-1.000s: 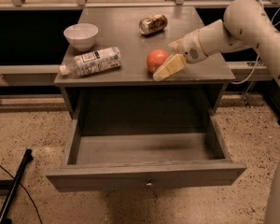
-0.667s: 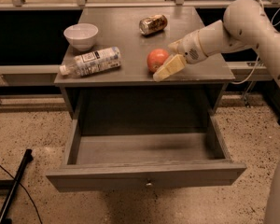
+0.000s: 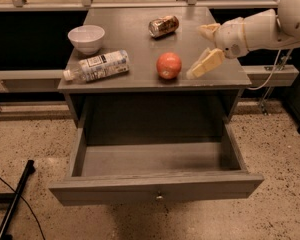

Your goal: Pick apple from top drawer and place on counter

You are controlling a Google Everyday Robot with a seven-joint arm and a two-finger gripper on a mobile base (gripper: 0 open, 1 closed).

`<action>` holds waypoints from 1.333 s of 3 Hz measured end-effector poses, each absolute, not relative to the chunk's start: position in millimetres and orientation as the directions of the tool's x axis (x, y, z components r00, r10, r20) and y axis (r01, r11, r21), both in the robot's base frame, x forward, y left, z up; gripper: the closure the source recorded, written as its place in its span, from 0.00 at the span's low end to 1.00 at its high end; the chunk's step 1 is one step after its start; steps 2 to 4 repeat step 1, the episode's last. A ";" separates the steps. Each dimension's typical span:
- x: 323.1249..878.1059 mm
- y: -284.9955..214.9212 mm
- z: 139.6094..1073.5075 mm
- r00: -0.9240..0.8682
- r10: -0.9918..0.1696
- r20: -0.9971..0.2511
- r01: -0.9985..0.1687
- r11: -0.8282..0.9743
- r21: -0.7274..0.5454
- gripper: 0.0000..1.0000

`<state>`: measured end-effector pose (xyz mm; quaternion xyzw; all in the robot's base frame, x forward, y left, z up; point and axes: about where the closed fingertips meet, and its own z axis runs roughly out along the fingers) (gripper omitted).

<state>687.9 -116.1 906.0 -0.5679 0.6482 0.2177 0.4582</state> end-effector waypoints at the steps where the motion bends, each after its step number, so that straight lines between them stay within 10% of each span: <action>1: 686.8 -120.9 913.4 0.172 -0.551 -0.817 -0.919 0.208 -0.334 0.00; 4: 686.8 -120.9 913.4 0.172 -0.551 -0.817 -0.919 0.208 -0.334 0.00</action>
Offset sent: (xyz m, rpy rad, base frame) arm 0.0000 0.0000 0.0000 0.0000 0.0000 0.0000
